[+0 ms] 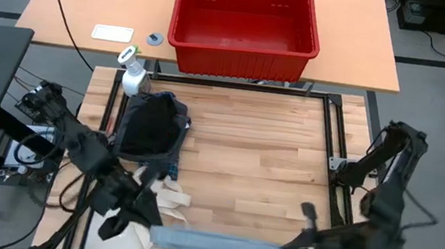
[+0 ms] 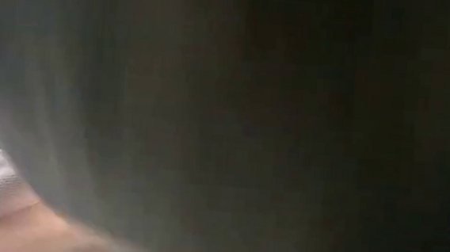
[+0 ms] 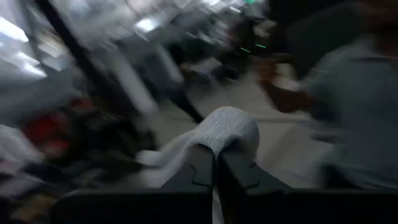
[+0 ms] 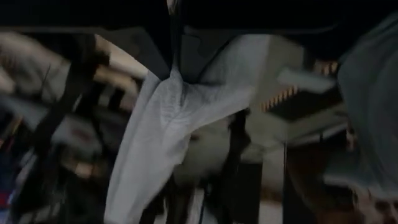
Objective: Fold Laundry from Bin
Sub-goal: Fold the gray shirt
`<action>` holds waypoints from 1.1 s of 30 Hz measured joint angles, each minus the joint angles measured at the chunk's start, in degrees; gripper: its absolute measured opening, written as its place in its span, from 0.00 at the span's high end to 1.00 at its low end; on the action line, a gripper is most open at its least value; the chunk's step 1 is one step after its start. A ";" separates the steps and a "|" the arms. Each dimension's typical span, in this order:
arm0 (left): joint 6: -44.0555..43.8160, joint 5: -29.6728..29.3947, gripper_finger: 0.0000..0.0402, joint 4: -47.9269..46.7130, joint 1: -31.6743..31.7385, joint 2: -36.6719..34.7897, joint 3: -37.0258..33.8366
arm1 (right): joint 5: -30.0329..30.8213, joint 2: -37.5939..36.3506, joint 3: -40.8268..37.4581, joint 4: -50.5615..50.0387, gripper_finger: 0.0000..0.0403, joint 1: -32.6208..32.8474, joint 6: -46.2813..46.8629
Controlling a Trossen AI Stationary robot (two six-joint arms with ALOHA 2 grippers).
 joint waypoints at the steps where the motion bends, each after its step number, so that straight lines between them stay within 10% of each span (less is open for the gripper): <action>1: 1.84 -1.24 0.98 2.78 0.44 0.02 0.00 | -0.10 -1.10 0.00 1.75 0.95 0.29 -2.82; 9: 8.36 -2.44 0.98 15.91 6.15 0.07 0.00 | 0.21 -9.08 0.07 3.07 0.95 0.56 -8.40; 16: -2.84 -11.75 0.98 -1.27 16.42 2.52 -0.09 | 12.16 -9.61 0.07 -23.57 0.95 -5.22 17.98; 23: -7.17 -19.60 0.98 -12.43 27.60 7.20 0.00 | 11.19 -5.38 -0.02 -57.30 0.95 -15.74 44.85; 33: -6.87 -17.35 0.98 -18.94 35.96 13.51 -0.07 | 2.48 6.09 -0.02 -67.58 0.95 -26.39 43.19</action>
